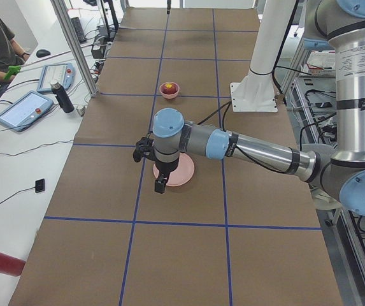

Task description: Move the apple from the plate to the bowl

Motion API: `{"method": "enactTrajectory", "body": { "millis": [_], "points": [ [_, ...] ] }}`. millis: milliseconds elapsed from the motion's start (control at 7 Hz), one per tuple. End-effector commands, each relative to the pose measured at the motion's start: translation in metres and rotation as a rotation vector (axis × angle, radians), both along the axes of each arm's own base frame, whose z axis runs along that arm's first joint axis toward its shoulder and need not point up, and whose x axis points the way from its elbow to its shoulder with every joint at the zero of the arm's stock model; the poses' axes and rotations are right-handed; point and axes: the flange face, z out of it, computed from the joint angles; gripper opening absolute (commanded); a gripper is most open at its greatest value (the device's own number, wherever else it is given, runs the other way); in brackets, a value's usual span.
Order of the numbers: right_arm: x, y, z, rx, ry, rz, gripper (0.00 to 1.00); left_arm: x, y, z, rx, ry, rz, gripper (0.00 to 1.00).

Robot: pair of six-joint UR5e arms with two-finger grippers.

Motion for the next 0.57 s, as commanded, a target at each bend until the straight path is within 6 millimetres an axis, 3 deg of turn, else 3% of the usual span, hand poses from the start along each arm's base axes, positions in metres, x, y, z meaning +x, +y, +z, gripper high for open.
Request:
{"method": "enactTrajectory", "body": {
  "millis": [0, 143, 286, 429],
  "points": [
    [-0.018, -0.012, -0.003, 0.005, 0.017, -0.016, 1.00, 0.001, 0.012, -0.007, -0.002, 0.015, 0.003, 0.98],
    [-0.024, -0.036, 0.000, 0.005, 0.023, -0.022, 1.00, 0.002, 0.010, 0.002, -0.010, 0.015, 0.009, 0.98],
    [-0.027, -0.044, 0.005, -0.007, 0.021, -0.029, 1.00, 0.001, 0.010, 0.008, -0.014, 0.017, 0.015, 0.98],
    [-0.035, -0.043, -0.004, 0.000, -0.003, -0.046, 1.00, 0.002, 0.010, 0.007, -0.014, 0.022, 0.014, 0.98]
  ]
}}
